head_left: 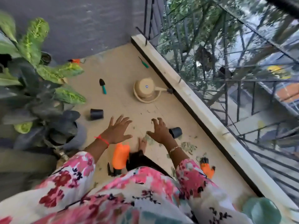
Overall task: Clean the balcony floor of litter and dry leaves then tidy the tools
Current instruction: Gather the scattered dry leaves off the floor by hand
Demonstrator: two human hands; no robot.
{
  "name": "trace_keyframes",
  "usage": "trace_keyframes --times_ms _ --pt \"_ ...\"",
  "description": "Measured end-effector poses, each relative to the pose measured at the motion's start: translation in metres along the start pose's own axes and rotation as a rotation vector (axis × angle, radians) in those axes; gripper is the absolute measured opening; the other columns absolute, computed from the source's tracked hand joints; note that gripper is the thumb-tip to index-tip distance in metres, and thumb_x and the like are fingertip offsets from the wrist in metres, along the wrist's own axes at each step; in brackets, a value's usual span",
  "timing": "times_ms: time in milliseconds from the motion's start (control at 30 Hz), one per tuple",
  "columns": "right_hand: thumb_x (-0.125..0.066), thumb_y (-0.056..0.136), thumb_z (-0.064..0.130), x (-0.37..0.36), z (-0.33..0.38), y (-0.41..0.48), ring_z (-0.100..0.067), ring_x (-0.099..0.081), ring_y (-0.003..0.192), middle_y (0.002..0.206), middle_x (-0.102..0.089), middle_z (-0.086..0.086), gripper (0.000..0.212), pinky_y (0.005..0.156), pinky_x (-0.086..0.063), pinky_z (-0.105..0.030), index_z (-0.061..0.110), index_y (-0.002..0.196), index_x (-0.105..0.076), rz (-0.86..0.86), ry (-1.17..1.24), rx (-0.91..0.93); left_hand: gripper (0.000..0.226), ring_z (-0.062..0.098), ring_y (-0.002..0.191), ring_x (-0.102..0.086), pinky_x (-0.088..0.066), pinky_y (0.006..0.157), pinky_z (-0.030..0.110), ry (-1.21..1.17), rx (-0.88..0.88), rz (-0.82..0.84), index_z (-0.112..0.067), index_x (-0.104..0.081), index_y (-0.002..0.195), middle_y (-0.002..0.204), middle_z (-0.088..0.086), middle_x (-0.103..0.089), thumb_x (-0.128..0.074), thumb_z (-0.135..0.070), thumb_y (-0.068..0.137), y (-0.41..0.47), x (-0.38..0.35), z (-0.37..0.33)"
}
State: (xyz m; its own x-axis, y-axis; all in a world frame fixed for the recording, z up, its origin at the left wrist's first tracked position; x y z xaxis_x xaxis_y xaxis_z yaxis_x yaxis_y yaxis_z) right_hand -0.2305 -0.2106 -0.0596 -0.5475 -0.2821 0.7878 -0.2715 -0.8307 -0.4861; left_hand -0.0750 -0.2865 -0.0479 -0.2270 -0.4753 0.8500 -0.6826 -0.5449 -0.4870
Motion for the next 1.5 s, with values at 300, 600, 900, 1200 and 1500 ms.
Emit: trace_keyframes --times_ms 300,600,900,1200,1500 --pt "-0.054 0.092 0.037 0.085 0.020 0.153 -0.034 -0.021 0.137 0.153 -0.011 -0.017 0.068 0.106 -0.030 -0.046 0.010 0.145 -0.022 0.084 0.036 0.002 0.077 0.018 0.145 0.009 0.009 0.114 0.049 0.007 -0.038 0.010 -0.020 -0.009 0.150 0.158 -0.003 -0.002 -0.047 -0.051 0.091 0.151 0.129 0.040" --pt "-0.060 0.085 0.047 0.148 0.021 0.249 -0.030 -0.017 0.140 0.153 -0.014 -0.012 0.079 0.111 -0.024 -0.046 0.014 0.146 -0.022 0.003 0.108 -0.086 0.086 0.019 0.146 0.008 0.007 0.115 0.051 0.145 -0.171 0.089 -0.014 -0.006 0.150 0.159 0.002 -0.002 -0.049 -0.055 0.088 0.272 0.196 0.068" --pt "-0.060 0.087 0.044 0.186 -0.005 0.291 -0.029 -0.019 0.140 0.152 -0.018 -0.014 0.074 0.110 -0.022 -0.043 0.013 0.145 -0.026 -0.325 0.385 -0.613 0.083 0.020 0.146 0.004 0.004 0.114 0.049 0.449 -0.673 0.278 -0.017 -0.010 0.150 0.159 0.001 -0.005 -0.050 -0.054 0.088 0.398 0.238 0.071" --pt "-0.056 0.090 0.040 0.109 0.002 0.240 -0.033 -0.023 0.138 0.150 -0.022 -0.019 0.069 0.111 -0.025 -0.047 0.006 0.143 -0.027 -0.488 0.774 -1.075 0.083 0.016 0.146 0.003 0.007 0.115 0.045 0.658 -0.999 0.428 -0.015 -0.009 0.149 0.158 0.001 -0.007 -0.052 -0.051 0.089 0.422 0.215 0.048" --pt "-0.053 0.093 0.033 0.048 0.015 0.225 -0.035 -0.023 0.137 0.147 -0.024 -0.021 0.061 0.107 -0.029 -0.046 0.003 0.141 -0.030 -0.623 1.041 -1.297 0.083 0.018 0.146 0.003 0.004 0.115 0.041 0.759 -1.189 0.503 -0.015 -0.013 0.149 0.158 0.003 -0.008 -0.059 -0.045 0.086 0.439 0.178 0.012"
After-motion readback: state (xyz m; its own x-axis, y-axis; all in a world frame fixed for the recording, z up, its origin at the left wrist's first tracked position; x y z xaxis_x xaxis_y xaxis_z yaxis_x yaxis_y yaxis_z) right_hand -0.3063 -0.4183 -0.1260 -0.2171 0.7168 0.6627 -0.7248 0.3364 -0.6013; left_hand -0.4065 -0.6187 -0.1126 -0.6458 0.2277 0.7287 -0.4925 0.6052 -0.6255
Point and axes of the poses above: each hand's wrist, its own y-axis towards the middle knuckle, its own x-axis out of the back of the hand, z = x × y, the point moved 7 cm from there along y, towards the middle knuckle
